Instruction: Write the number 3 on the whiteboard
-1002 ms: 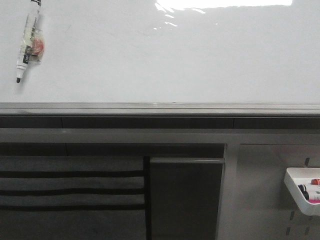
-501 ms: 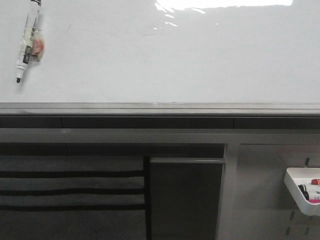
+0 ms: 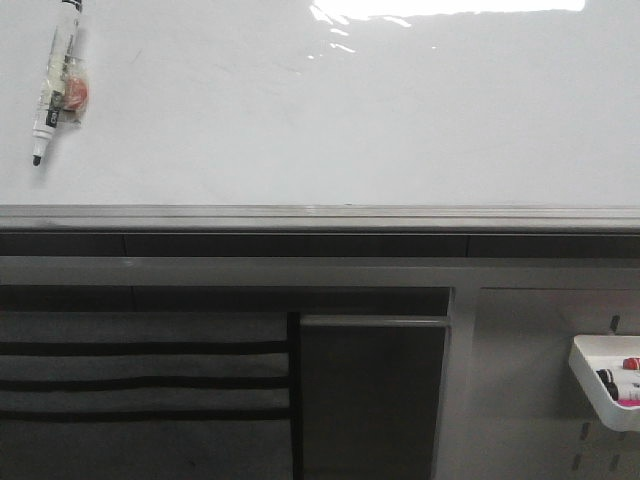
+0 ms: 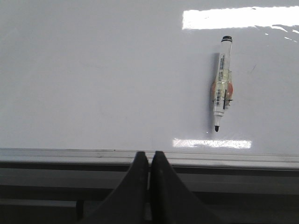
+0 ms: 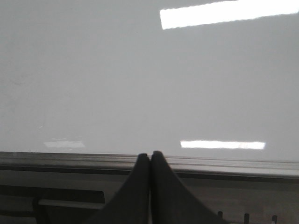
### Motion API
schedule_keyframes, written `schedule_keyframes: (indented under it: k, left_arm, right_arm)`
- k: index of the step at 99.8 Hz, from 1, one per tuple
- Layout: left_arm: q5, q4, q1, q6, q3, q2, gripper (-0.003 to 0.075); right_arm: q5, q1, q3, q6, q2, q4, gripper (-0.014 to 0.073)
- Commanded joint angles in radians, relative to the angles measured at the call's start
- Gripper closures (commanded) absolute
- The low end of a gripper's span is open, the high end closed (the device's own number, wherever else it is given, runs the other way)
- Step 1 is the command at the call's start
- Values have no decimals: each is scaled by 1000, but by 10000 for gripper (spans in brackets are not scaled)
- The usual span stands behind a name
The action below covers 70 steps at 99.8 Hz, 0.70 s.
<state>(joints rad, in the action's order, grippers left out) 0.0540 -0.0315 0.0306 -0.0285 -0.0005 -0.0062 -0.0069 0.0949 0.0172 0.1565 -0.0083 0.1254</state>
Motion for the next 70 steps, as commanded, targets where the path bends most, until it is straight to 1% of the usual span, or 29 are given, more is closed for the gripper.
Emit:
schedule_keyframes:
  k: [1, 11, 16, 26, 40, 50, 61, 70]
  left_arm:
    - [-62, -11, -2, 7, -68, -30, 738]
    - [74, -21, -2, 7, -182, -21, 738]
    - [151, -21, -2, 7, -249, -5, 738]
    - [295, -21, -2, 7, -384, 53, 738]
    - [427, -20, -2, -2, -552, 169, 738]
    - [460, -20, -2, -2, -627, 230, 738]
    - [426, -22, -2, -2, -636, 259, 738]
    - [430, -22, -2, -2, -636, 265, 738]
  right_arm:
    - [-54, -4, -25, -8, -20, 10, 668]
    - [39, -4, -115, -8, -8, 10, 668]
    - [111, -4, -171, -8, 8, 10, 668]
    - [216, -4, -283, -8, 76, 10, 668]
    - [293, -4, -427, -27, 205, 25, 668]
    - [301, -4, -495, -32, 281, 28, 668]
    - [273, -4, -522, -32, 318, 28, 668]
    - [253, -4, -522, -32, 327, 28, 668]
